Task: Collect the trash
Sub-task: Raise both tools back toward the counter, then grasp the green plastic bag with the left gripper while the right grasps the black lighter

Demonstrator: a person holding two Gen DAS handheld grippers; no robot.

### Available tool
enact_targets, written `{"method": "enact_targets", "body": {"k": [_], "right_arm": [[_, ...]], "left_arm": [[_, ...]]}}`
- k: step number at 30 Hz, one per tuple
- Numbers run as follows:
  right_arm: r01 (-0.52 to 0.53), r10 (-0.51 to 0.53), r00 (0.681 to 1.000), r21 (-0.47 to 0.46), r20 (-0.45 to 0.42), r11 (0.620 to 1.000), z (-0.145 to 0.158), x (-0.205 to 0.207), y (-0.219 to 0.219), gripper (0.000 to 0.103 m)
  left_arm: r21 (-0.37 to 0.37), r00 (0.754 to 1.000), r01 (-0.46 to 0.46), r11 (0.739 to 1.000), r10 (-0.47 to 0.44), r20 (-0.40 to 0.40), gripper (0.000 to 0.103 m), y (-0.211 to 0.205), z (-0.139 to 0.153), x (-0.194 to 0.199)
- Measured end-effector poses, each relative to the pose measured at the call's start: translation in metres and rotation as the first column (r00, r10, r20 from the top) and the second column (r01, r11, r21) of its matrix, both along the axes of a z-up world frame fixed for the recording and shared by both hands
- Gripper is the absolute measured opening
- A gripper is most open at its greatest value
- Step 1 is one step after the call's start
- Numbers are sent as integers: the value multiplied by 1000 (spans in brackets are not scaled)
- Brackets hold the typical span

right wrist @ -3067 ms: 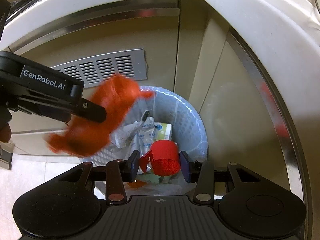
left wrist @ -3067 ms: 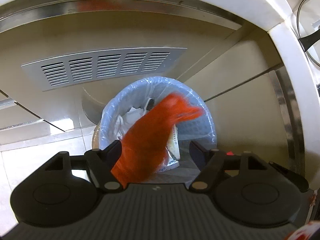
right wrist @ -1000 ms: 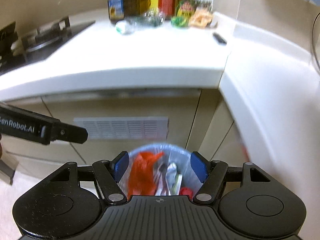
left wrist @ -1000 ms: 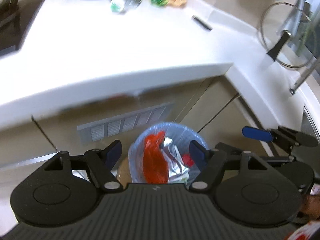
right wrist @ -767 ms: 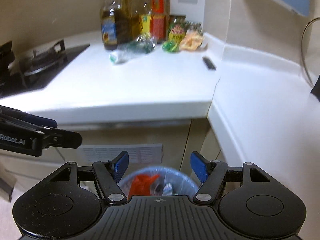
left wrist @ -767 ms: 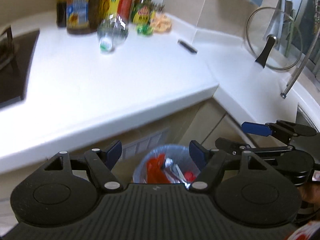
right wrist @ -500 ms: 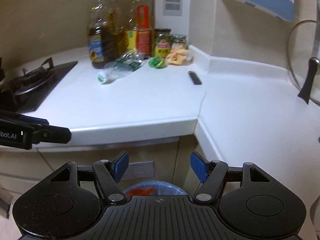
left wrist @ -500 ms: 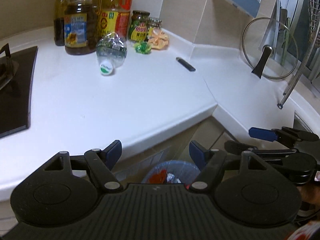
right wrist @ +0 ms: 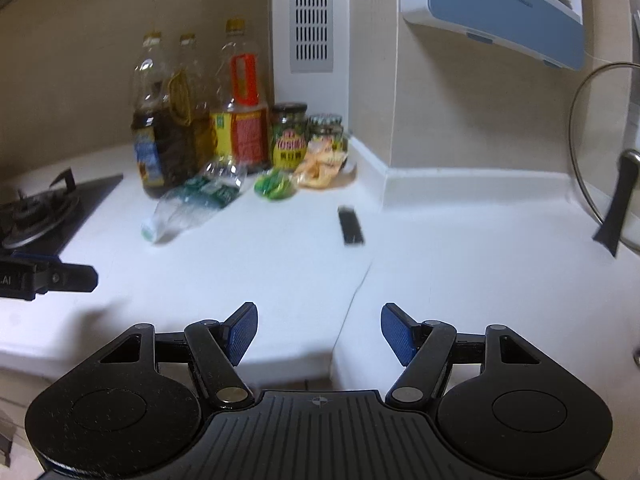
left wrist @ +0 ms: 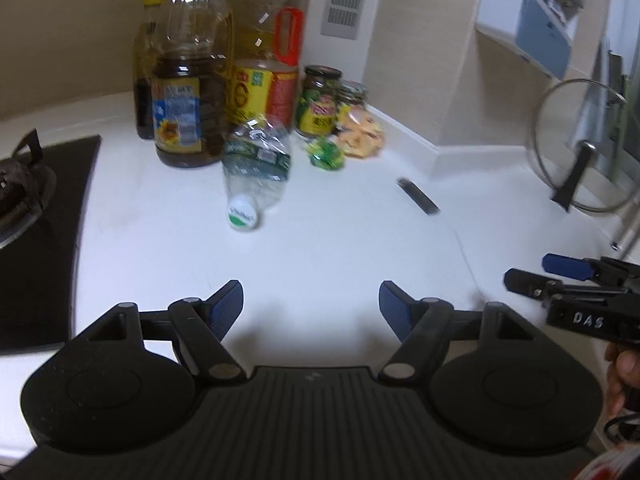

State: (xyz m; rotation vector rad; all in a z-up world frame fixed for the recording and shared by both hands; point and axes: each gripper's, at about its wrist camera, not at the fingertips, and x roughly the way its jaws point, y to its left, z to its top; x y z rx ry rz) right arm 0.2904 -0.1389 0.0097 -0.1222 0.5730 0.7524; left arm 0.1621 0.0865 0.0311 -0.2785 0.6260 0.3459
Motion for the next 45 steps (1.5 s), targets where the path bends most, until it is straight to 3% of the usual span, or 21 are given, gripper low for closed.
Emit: {"method": "enact_targets", "body": {"k": [9, 21, 25, 30, 31, 32, 33, 45], "right_arm": [[-56, 56, 998, 19, -8, 998, -4, 74, 14, 68], [-4, 4, 997, -9, -73, 1000, -32, 148, 71, 68], [-5, 1, 996, -43, -90, 999, -47, 167, 93, 53], [7, -12, 997, -71, -76, 997, -56, 177, 108, 49], [12, -17, 997, -69, -76, 998, -56, 178, 108, 43], [18, -23, 997, -66, -77, 998, -55, 179, 108, 26], [21, -26, 997, -67, -79, 998, -55, 180, 109, 22], [56, -57, 996, -27, -63, 998, -33, 170, 79, 22]], "left_arm": [[48, 997, -70, 996, 71, -19, 72, 1, 9, 44], [76, 999, 17, 997, -14, -31, 76, 35, 4, 121], [74, 998, 47, 996, -45, -32, 76, 49, 2, 143], [72, 997, 71, 995, -69, -32, 76, 61, -1, 162], [69, 997, 75, 995, -73, -31, 76, 63, -2, 165], [67, 997, 78, 995, -76, -29, 76, 64, -2, 168], [65, 996, 82, 994, -81, -27, 76, 65, -3, 170], [77, 990, 139, 987, -136, -38, 76, 66, -17, 224]]}}
